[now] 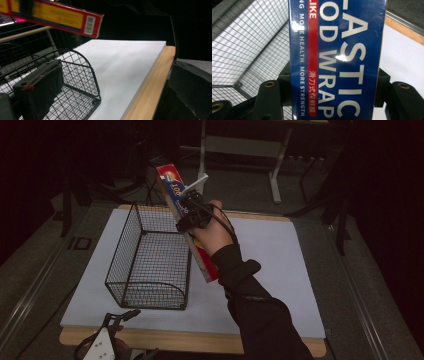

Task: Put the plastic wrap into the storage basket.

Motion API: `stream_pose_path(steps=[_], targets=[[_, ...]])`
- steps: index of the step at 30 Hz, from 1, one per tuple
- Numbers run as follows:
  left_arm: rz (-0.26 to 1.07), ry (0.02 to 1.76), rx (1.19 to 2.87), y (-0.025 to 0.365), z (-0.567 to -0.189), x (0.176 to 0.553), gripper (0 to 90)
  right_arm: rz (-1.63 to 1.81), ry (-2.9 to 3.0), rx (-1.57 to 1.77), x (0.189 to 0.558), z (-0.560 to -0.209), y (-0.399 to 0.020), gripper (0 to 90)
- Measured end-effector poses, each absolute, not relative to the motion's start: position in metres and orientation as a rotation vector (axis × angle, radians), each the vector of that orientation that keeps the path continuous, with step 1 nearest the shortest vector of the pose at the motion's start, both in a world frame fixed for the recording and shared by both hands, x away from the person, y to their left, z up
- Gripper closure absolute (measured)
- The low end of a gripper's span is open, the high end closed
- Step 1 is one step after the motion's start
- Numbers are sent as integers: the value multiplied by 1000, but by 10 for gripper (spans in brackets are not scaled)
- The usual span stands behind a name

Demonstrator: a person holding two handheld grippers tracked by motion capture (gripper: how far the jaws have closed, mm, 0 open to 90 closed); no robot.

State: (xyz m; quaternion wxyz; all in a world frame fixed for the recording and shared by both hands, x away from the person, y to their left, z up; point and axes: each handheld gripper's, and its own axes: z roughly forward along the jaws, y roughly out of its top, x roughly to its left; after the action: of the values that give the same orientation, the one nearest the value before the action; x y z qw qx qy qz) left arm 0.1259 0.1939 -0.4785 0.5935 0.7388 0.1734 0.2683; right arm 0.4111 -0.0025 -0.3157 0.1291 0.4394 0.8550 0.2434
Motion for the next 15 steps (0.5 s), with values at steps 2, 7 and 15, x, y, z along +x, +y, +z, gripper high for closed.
stream_pose_path(steps=[2, 7, 15], targets=[[624, 402, 1719, 194, -478, 126, 2, 715, 2484, 1271, 412, -317, 6, 400], [626, 406, 1716, 194, -478, 125, 3, 718, 2472, 1262, 416, -322, 29, 400], [621, 409, 1712, 195, -478, 125, 2, 808, 2430, 1285, 422, -335, 58, 400]])
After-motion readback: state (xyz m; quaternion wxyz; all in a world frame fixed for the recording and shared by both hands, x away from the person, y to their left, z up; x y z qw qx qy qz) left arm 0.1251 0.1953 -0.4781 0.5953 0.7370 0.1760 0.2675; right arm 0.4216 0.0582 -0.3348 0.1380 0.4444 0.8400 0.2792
